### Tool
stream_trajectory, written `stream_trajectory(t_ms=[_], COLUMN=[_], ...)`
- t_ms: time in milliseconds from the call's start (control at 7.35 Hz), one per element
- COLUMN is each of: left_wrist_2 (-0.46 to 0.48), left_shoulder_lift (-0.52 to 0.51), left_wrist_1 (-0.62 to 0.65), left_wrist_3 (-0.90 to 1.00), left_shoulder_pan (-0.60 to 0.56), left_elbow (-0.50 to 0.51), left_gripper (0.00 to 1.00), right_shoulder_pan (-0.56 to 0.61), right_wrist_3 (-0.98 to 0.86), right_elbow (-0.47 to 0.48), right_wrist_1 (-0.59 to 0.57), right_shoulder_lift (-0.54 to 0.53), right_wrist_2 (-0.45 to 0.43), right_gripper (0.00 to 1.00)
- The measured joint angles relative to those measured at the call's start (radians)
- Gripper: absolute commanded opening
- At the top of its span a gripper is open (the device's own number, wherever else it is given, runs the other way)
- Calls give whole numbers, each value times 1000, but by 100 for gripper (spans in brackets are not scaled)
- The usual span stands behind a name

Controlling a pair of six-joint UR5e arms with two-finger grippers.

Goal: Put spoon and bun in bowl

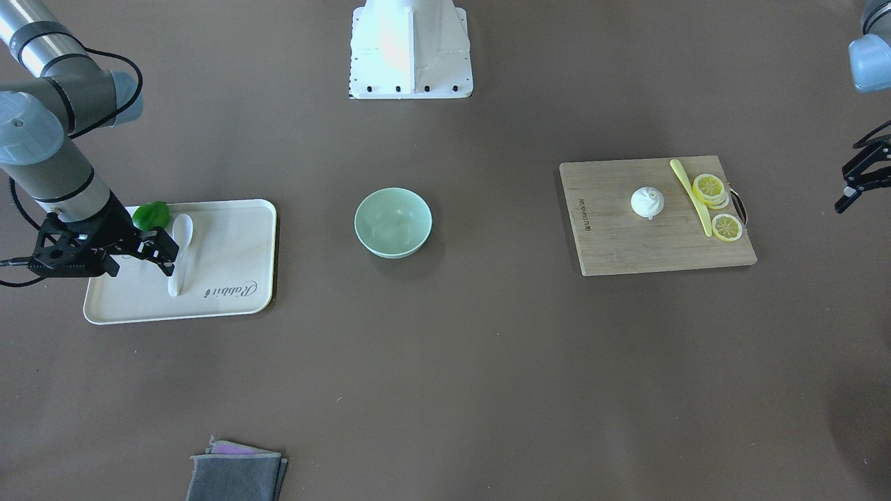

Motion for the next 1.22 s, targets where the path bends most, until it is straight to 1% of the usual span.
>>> stream_trajectory(t_ms=[136,272,408,816,952,1088,1224], left_wrist_2=[0,0,0,1,1,0,1], left_shoulder_lift=[0,0,0,0,0,0,0], left_wrist_1=[0,-1,0,0,0,0,0], left_wrist_3=[0,0,0,0,0,0,-1], left_shoulder_pan=[1,2,2,2,2,2,2], left_elbow=[0,0,0,1,2,2,2], left_gripper=[98,98,98,98,98,98,98], right_shoulder_pan=[-6,-10,-13,-17,-19,-23,-39], right_wrist_3=[14,30,40,62,106,176,285], right_elbow=[1,3,4,17,24,27,28], right_wrist_1=[0,0,1,-2,-12,-38,-99], right_shoulder_lift=[0,0,0,5,25,64,125], right_wrist_2=[-2,-3,-3,-4,-5,-7,-26], right_gripper=[29,13,0,0,0,0,0])
